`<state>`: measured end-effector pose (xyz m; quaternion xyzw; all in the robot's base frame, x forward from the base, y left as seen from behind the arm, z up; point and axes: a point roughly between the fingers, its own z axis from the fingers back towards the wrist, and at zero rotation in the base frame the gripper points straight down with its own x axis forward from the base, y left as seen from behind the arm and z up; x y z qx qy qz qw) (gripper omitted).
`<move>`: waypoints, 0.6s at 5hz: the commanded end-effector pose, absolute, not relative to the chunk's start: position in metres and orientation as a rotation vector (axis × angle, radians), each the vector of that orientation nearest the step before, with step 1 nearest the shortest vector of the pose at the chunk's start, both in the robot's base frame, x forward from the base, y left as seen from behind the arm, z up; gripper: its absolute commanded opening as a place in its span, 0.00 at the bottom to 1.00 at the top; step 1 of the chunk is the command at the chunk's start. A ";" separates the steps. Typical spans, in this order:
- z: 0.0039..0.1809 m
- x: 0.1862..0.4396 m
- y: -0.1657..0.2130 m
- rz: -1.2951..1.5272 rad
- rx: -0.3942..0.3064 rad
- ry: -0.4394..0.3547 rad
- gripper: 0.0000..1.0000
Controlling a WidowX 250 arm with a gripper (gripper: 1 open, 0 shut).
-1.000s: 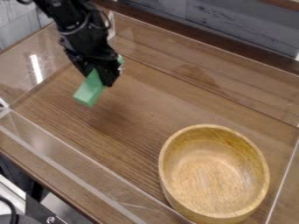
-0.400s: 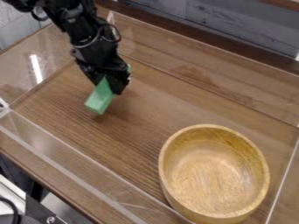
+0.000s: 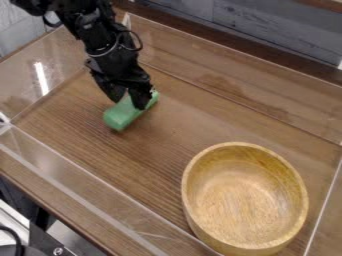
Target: Remove the green block from inside the brown bowl and put it on the table
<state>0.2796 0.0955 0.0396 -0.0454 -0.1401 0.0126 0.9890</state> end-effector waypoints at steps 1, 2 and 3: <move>0.047 0.290 0.098 0.024 -0.083 -0.308 1.00; 0.040 0.290 0.097 0.034 -0.092 -0.283 1.00; 0.034 0.290 0.097 0.044 -0.102 -0.263 1.00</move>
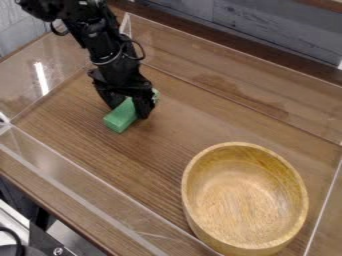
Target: Remove the green block from inside the brown bowl and put it on the table
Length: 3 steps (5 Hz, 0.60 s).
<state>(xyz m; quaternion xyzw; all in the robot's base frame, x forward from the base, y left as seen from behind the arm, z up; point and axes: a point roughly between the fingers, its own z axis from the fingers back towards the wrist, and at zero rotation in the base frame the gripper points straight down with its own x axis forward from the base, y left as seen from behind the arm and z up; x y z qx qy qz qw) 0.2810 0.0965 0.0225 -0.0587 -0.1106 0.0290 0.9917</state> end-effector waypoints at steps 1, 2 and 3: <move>0.030 0.290 0.097 0.051 -0.111 -0.245 0.00; 0.028 0.290 0.096 0.057 -0.118 -0.222 0.00; 0.028 0.291 0.094 0.055 -0.123 -0.209 1.00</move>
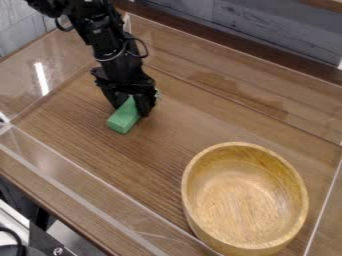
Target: Remove the green block from inside the brown bowl and put it on the table
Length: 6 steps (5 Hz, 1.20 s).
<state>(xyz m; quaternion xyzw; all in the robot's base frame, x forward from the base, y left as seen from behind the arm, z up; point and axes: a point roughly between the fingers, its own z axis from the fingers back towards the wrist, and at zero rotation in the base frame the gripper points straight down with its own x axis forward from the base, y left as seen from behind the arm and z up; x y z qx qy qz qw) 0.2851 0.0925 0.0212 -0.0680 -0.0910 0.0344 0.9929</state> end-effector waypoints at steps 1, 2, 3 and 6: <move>0.027 0.292 0.090 0.055 -0.127 -0.196 0.00; 0.026 0.293 0.087 0.053 -0.132 -0.183 0.00; 0.026 0.294 0.084 0.049 -0.137 -0.171 0.00; 0.025 0.297 0.076 0.034 -0.149 -0.136 0.00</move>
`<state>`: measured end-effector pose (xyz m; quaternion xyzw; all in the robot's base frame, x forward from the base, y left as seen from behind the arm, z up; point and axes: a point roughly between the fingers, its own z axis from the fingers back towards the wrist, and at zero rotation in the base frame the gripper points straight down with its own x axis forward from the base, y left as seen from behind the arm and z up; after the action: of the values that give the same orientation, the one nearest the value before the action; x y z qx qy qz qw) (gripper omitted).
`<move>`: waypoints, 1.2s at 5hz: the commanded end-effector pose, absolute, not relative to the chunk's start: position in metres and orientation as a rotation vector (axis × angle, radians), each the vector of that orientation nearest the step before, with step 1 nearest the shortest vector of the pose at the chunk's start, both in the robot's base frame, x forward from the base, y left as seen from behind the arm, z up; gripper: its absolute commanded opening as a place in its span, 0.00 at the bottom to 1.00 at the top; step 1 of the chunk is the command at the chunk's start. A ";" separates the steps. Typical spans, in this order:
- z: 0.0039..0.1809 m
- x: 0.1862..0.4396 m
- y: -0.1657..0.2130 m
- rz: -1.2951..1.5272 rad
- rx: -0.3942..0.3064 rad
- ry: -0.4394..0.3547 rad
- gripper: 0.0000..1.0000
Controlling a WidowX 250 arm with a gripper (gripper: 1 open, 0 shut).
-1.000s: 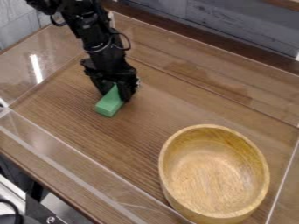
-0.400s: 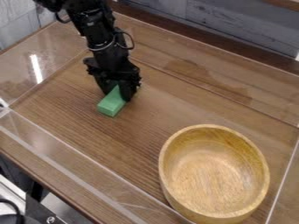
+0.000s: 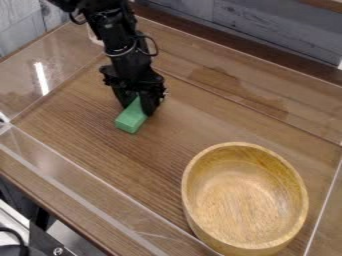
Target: Remove the green block from inside the brown bowl and put it on the table
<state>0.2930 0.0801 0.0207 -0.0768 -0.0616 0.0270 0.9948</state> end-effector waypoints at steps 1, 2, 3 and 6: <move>0.025 0.298 0.073 0.028 -0.153 -0.125 0.00; 0.025 0.298 0.071 0.022 -0.157 -0.114 0.00; 0.024 0.298 0.068 0.017 -0.162 -0.103 0.00; 0.022 0.299 0.060 0.001 -0.176 -0.072 0.00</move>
<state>0.2972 0.0671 0.0196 -0.0890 -0.0333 0.0126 0.9954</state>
